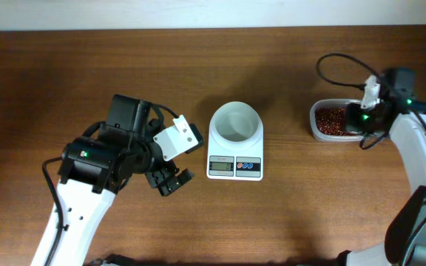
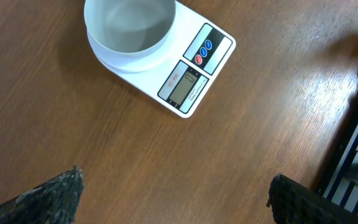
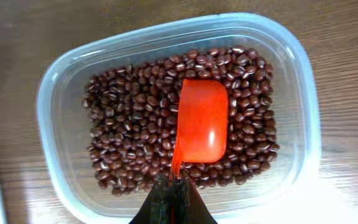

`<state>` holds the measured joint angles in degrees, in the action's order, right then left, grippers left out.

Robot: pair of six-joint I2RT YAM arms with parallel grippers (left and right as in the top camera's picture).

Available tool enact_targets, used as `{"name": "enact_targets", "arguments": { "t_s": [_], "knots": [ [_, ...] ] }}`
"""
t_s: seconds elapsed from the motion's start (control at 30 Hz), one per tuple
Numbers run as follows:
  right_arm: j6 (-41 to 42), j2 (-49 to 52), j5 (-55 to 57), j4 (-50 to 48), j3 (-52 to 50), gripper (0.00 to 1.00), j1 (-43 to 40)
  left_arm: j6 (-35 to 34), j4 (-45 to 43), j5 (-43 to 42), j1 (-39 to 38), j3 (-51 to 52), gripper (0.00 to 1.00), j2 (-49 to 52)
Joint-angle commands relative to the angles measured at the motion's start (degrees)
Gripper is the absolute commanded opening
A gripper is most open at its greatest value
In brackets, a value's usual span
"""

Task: Scoop and weigh 50g on scale
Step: 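Scoop beans with the right gripper and lift the filled scoop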

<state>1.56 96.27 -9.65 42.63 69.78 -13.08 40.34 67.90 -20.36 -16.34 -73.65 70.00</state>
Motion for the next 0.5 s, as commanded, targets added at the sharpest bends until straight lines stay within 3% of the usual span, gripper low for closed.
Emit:
{"name": "enact_targets", "arguments": {
  "t_s": [0.0,0.03,0.2,0.47],
  "knots": [
    [1.07,-0.17,-16.90,0.66,0.11,0.04,-5.75,0.94,-0.11,-1.01,-0.17,-0.33,0.99,0.17],
    [1.09,-0.17,-21.70,0.83,0.11,0.04,-8.50,0.94,-0.11,-1.01,-0.17,-0.33,0.99,0.17],
    [1.95,-0.17,-22.01,3.48,0.09,0.04,-13.60,0.94,-0.11,-1.01,-0.17,-0.33,0.99,0.17],
    [6.49,-0.11,-24.63,3.43,0.02,0.04,-15.50,0.94,-0.11,-1.01,-0.17,-0.33,0.99,0.17]
  ]
}}
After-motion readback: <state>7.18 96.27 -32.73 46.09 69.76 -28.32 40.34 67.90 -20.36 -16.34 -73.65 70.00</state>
